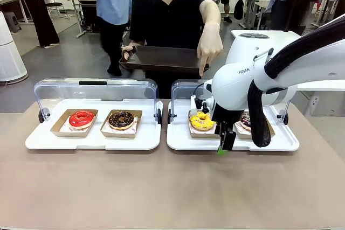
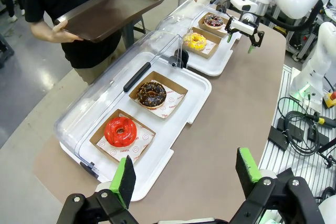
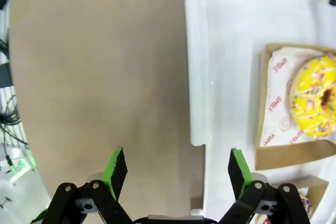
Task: Provide the desired donut to the person.
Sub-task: Pick up and lift the Paper togo box containing the Donut pointed at by the person.
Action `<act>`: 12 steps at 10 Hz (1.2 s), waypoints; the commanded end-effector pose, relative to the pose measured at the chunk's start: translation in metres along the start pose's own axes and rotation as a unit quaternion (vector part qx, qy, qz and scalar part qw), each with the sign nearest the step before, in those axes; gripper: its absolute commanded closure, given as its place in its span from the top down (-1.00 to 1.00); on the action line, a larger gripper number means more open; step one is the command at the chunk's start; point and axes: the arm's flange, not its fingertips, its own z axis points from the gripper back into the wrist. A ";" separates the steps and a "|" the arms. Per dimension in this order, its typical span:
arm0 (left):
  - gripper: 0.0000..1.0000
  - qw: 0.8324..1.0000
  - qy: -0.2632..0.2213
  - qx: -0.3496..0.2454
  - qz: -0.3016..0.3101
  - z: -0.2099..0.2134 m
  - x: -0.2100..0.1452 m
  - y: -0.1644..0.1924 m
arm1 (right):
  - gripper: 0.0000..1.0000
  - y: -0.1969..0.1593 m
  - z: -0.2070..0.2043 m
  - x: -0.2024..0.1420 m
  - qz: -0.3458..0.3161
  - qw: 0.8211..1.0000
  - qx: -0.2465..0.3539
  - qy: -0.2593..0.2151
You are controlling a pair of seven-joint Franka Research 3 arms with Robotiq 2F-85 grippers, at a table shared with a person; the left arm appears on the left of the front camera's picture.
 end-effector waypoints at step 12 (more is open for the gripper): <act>1.00 1.000 -0.003 -0.003 0.000 0.001 0.002 -0.001 | 1.00 -0.067 -0.019 -0.009 0.001 0.999 -0.034 -0.009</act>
